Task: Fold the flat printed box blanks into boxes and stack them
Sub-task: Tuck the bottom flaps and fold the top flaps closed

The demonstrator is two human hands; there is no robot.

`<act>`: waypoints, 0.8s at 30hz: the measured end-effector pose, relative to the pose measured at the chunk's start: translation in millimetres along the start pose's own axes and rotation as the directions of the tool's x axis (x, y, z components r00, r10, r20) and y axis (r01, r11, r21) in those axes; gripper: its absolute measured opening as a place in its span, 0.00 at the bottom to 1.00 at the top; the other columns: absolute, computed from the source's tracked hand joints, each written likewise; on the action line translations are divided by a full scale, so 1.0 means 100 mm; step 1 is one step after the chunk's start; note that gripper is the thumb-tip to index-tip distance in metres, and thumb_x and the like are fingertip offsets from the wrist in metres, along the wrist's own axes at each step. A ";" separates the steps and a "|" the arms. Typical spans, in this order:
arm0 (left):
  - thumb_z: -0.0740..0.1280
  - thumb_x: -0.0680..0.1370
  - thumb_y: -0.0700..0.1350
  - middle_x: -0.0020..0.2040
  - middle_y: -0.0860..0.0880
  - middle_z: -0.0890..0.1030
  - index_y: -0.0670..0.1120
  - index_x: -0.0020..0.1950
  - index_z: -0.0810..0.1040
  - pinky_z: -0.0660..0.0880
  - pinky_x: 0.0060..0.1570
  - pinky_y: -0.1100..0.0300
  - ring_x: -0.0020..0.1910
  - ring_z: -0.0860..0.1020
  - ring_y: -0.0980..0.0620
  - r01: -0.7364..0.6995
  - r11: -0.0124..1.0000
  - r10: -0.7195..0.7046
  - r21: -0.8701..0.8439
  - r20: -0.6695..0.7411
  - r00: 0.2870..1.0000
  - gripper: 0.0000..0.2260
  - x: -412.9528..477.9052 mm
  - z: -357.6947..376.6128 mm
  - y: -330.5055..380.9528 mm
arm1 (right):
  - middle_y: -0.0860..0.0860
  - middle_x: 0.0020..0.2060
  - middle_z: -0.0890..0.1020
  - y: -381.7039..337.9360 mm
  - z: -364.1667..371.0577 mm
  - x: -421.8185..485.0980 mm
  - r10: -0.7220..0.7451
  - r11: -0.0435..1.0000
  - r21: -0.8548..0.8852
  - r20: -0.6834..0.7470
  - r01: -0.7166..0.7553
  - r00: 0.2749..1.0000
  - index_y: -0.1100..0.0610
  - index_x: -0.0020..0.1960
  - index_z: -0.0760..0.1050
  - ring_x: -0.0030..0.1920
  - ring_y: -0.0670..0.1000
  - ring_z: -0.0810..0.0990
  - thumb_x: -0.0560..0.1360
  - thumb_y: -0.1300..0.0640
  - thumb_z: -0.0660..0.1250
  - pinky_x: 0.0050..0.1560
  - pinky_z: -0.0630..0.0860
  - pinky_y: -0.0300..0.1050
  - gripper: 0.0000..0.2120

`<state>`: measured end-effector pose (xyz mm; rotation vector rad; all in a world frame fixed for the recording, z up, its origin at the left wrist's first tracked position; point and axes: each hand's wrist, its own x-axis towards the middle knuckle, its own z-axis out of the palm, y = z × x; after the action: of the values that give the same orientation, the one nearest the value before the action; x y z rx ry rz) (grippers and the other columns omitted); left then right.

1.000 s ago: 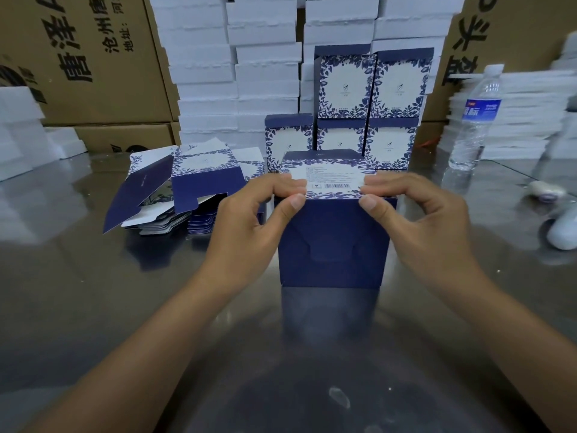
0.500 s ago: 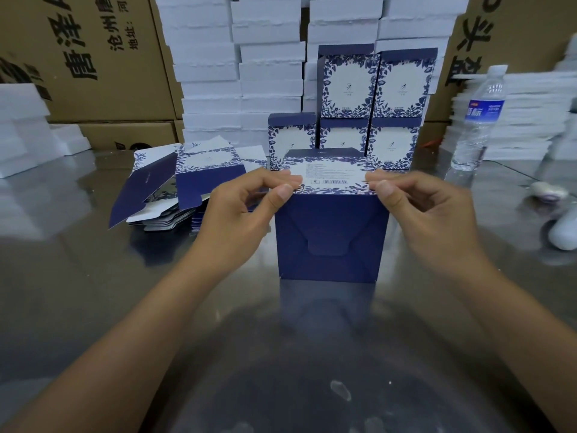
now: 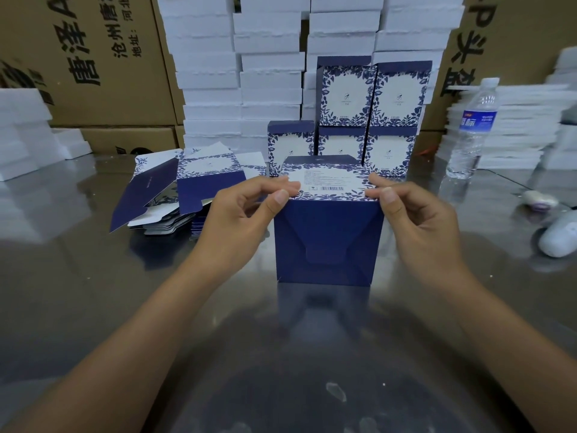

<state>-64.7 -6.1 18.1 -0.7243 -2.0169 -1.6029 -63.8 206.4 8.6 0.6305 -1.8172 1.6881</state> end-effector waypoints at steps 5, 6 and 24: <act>0.71 0.73 0.48 0.62 0.63 0.76 0.62 0.59 0.75 0.71 0.60 0.65 0.66 0.70 0.64 0.047 0.999 -0.047 -0.009 -0.025 0.999 0.17 -0.09 0.06 -0.16 | 0.37 0.66 0.69 0.12 -0.02 -0.09 0.016 0.985 -0.173 0.082 -0.002 0.996 0.36 0.48 0.72 0.69 0.40 0.67 0.68 0.43 0.70 0.65 0.67 0.42 0.11; 0.72 0.72 0.50 0.65 0.66 0.73 0.65 0.63 0.71 0.70 0.60 0.66 0.67 0.68 0.66 0.084 0.996 -0.084 0.005 -0.004 0.996 0.22 -0.12 0.08 -0.20 | 0.34 0.67 0.65 0.13 -0.03 -0.10 0.014 0.973 -0.231 0.117 0.014 0.993 0.34 0.50 0.69 0.70 0.40 0.65 0.66 0.40 0.70 0.67 0.66 0.44 0.16; 0.70 0.74 0.50 0.63 0.64 0.75 0.70 0.66 0.63 0.72 0.58 0.67 0.60 0.74 0.63 0.011 0.975 0.028 0.223 -0.171 0.985 0.27 -0.27 0.31 -0.12 | 0.34 0.56 0.70 0.11 0.05 -0.12 -0.232 0.872 -0.444 -0.001 0.208 0.973 0.40 0.58 0.65 0.61 0.32 0.68 0.69 0.52 0.71 0.57 0.71 0.36 0.22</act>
<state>-53.1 19.3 -14.7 -0.4920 -2.0202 -1.3548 -62.9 202.0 -7.9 0.5599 -1.9193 1.0792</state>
